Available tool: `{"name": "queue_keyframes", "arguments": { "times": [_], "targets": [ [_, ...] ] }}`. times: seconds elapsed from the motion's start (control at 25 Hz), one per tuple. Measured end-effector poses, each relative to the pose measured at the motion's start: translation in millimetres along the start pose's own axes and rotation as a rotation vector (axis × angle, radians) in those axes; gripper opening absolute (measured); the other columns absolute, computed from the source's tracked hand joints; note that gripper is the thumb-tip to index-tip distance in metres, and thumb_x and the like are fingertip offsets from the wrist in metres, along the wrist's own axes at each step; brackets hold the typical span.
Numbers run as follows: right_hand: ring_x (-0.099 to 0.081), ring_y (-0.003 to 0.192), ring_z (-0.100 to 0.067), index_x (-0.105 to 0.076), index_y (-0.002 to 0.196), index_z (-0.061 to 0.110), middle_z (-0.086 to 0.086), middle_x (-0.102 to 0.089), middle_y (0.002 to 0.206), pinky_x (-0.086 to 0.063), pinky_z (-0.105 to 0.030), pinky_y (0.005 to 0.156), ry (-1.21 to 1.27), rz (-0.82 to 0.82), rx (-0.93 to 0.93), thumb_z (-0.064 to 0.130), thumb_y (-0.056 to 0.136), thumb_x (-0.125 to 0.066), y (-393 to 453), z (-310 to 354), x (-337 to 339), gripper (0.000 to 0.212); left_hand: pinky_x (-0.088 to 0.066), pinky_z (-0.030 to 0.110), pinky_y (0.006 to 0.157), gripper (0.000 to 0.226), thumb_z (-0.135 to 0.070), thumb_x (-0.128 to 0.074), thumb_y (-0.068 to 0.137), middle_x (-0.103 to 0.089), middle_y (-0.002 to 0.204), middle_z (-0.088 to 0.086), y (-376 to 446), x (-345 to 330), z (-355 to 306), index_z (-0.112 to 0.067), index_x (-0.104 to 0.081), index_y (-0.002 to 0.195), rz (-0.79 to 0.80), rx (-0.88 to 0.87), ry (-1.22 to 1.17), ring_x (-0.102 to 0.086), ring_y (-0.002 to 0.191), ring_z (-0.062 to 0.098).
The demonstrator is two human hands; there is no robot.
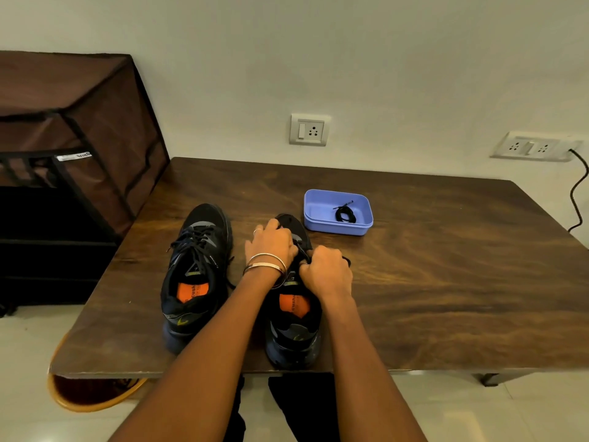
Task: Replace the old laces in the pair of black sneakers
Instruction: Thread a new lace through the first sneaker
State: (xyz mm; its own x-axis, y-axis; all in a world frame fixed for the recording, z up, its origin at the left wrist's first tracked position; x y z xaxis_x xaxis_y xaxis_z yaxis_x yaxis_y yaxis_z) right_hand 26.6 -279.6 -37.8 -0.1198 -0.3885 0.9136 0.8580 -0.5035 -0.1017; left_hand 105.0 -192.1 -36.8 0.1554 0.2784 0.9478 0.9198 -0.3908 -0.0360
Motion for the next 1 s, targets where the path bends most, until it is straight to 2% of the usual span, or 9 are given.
{"name": "queue_keyframes", "arguments": {
  "times": [0.12,0.2,0.32,0.4,0.48,0.56,0.76,0.88,1.0],
  "targets": [
    [-0.062,0.093,-0.032,-0.063,0.101,0.01,-0.012,-0.065,0.103,-0.048,-0.036,0.07,0.009,0.009,-0.023,0.027,0.092,-0.054,0.0,0.1,-1.4,0.022,-0.049,0.039,0.079,0.018,-0.026,-0.054,0.092,-0.06,0.1,0.01,3.6,15.5,27.2,-0.009,-0.062,0.092,-0.078,0.197,-0.424,-0.059,0.094,0.031],
    [-0.061,0.094,-0.031,-0.064,0.104,0.011,-0.011,-0.064,0.103,-0.048,-0.035,0.069,0.002,0.002,-0.027,0.026,0.094,-0.053,-0.7,1.6,-0.2,0.022,-0.046,0.039,0.081,0.015,-0.022,-0.053,0.092,-0.063,0.101,0.014,1.3,24.0,50.0,-0.009,-0.06,0.09,-0.217,0.378,-0.638,-0.06,0.094,0.034],
    [-0.06,0.097,-0.032,-0.063,0.106,0.009,-0.012,-0.063,0.106,-0.041,-0.033,0.067,-0.026,-0.005,-0.006,0.024,0.096,-0.051,-2.2,5.0,1.4,0.022,-0.043,0.042,0.084,0.015,-0.017,-0.052,0.093,-0.055,0.116,0.015,-5.5,34.5,63.9,-0.01,-0.062,0.102,-0.394,0.437,-0.448,-0.053,0.105,0.036],
    [-0.06,0.092,-0.031,-0.063,0.104,0.009,-0.012,-0.063,0.106,-0.041,-0.033,0.066,-0.035,-0.005,0.007,0.024,0.095,-0.051,-2.2,7.1,1.1,0.021,-0.044,0.044,0.086,0.023,-0.021,-0.057,0.091,-0.047,0.123,0.011,-6.6,43.2,49.8,-0.017,-0.063,0.113,-0.448,0.246,-0.251,-0.046,0.112,0.034],
    [-0.06,0.089,-0.031,-0.063,0.102,0.008,-0.013,-0.064,0.105,-0.041,-0.033,0.065,-0.041,-0.004,0.015,0.025,0.095,-0.052,-3.0,8.4,1.4,0.021,-0.043,0.042,0.089,0.026,-0.03,-0.057,0.092,-0.05,0.123,0.005,-3.2,40.0,21.4,-0.025,-0.066,0.115,-0.318,-0.039,-0.059,-0.044,0.114,0.029],
    [-0.061,0.092,-0.031,-0.062,0.102,0.008,-0.013,-0.064,0.104,-0.041,-0.033,0.065,-0.051,-0.011,0.019,0.026,0.095,-0.053,-4.2,8.2,2.6,0.021,-0.042,0.04,0.091,0.027,-0.032,-0.054,0.095,-0.056,0.122,0.003,-5.2,23.8,-4.8,-0.025,-0.067,0.118,-0.099,-0.173,0.143,-0.048,0.116,0.027],
    [-0.058,0.084,-0.028,-0.061,0.099,0.009,-0.012,-0.064,0.102,-0.043,-0.033,0.065,-0.035,-0.012,0.011,0.026,0.095,-0.053,-4.4,7.3,2.5,0.019,-0.049,0.04,0.092,0.031,-0.021,-0.061,0.092,-0.06,0.12,0.015,4.0,14.0,-11.6,-0.007,-0.063,0.12,0.089,0.019,0.106,-0.054,0.115,0.032],
    [-0.056,0.083,-0.028,-0.061,0.101,0.008,-0.013,-0.063,0.103,-0.04,-0.033,0.065,-0.035,-0.007,0.005,0.024,0.094,-0.053,-5.9,9.1,4.5,0.02,-0.048,0.041,0.092,0.033,-0.018,-0.053,0.097,-0.053,0.129,0.011,3.5,6.0,-14.2,-0.01,-0.057,0.129,0.048,-0.043,0.173,-0.045,0.125,0.032],
    [-0.061,0.092,-0.032,-0.061,0.1,0.007,-0.013,-0.063,0.104,-0.04,-0.033,0.065,-0.031,-0.015,-0.004,0.023,0.094,-0.052,-7.2,9.3,5.3,0.02,-0.048,0.039,0.089,0.03,-0.022,-0.047,0.099,-0.056,0.125,0.009,3.9,2.8,-10.4,-0.013,-0.06,0.124,-0.005,-0.12,0.178,-0.051,0.118,0.032]
  ]
}}
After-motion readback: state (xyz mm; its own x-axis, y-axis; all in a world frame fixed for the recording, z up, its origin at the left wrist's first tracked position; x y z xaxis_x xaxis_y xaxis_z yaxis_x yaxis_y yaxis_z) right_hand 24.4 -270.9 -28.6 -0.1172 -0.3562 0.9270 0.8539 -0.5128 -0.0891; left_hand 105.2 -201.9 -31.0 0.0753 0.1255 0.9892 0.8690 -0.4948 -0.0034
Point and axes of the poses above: each hand's wrist, its own y-axis towards the middle knuckle, its own x-axis out of the back of the hand, z = x × y, the point moved 4 cm from there along y, towards the middle knuckle
